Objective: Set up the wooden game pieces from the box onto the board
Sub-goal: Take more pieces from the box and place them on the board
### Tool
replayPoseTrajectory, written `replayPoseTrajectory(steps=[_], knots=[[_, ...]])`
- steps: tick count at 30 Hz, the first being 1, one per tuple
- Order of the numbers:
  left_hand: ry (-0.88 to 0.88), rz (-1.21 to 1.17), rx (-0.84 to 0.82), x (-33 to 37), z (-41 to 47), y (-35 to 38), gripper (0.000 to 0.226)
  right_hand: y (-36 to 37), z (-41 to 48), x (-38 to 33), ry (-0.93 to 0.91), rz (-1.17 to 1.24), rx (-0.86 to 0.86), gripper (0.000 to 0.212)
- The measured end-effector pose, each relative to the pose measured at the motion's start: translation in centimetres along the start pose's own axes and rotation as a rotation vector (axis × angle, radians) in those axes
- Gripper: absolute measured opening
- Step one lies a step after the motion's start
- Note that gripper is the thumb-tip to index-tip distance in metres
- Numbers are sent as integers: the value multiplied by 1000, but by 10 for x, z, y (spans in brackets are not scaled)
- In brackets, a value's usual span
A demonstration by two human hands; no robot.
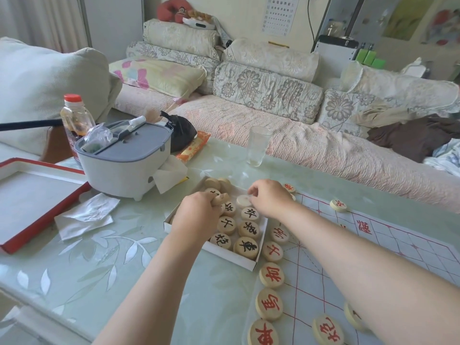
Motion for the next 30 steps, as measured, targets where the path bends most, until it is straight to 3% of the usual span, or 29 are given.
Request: replayPoseTrajectory(steps=[3,7,11,13,16,20,22,25,30], knots=[[-13,-86,-13,-4,0,-4,20,3,6,-9,89,-236,-41,35],[-18,-39,-57,-7,2,-1,22,1,7,-26,175,-280,-7,51],[11,18,-103,-6,3,12,36,5,11,-29,188,-176,1,31],[-3,13,-101,-6,3,11,37,8,12,-26,161,-48,-5,28],[4,-16,-36,-3,2,2,35,1,7,-23,60,333,15,38],[29,-85,-10,7,-1,-4,39,9,-15,-26,-93,1121,-244,31],[39,-168,-44,16,-3,1,43,10,-34,-20,-99,1362,-354,32],[67,-342,-156,35,-8,21,40,7,-64,-2,-80,1458,-420,34],[75,-814,-407,89,-34,68,12,-6,-113,53,-37,1486,-357,32]])
Point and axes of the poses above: each hand's wrist, its own z-axis towards the middle knuckle, its own y-axis out of the palm, x = y × z, the point moved 9 cm from there along z, towards the middle knuckle, and after that the axes turned 11 degrees about -x, right-handed, at the moved point
